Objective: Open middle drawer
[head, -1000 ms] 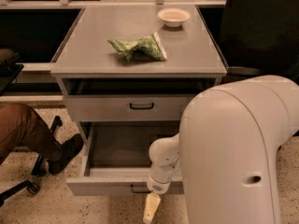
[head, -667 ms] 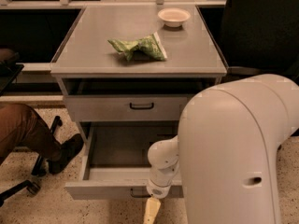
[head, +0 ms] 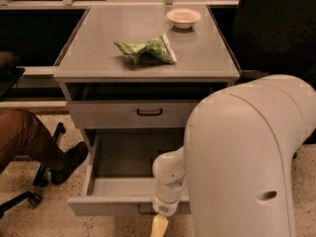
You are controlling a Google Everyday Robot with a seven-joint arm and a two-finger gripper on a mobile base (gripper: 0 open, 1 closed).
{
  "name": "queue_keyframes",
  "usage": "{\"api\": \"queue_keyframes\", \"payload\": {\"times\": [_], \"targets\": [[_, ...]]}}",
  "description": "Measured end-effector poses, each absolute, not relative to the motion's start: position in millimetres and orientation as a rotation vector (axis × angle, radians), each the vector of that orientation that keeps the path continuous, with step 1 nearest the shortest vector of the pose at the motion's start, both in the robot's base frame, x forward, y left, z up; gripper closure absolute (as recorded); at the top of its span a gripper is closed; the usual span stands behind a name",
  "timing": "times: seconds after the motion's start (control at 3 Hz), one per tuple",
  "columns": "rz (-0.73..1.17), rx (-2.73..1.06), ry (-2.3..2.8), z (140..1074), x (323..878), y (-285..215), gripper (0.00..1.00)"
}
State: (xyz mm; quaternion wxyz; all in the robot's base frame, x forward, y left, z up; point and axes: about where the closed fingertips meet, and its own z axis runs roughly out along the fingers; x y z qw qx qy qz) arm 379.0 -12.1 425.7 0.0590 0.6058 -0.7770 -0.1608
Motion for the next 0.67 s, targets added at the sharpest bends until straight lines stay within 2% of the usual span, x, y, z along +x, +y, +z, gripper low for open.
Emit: {"api": "queue_keyframes", "payload": {"times": [0.33, 0.67], "targets": [[-0.469, 1.813, -2.325, 433.2, 356.8, -10.4, 0.00], [-0.469, 1.813, -2.325, 433.2, 356.8, -10.4, 0.00]]}}
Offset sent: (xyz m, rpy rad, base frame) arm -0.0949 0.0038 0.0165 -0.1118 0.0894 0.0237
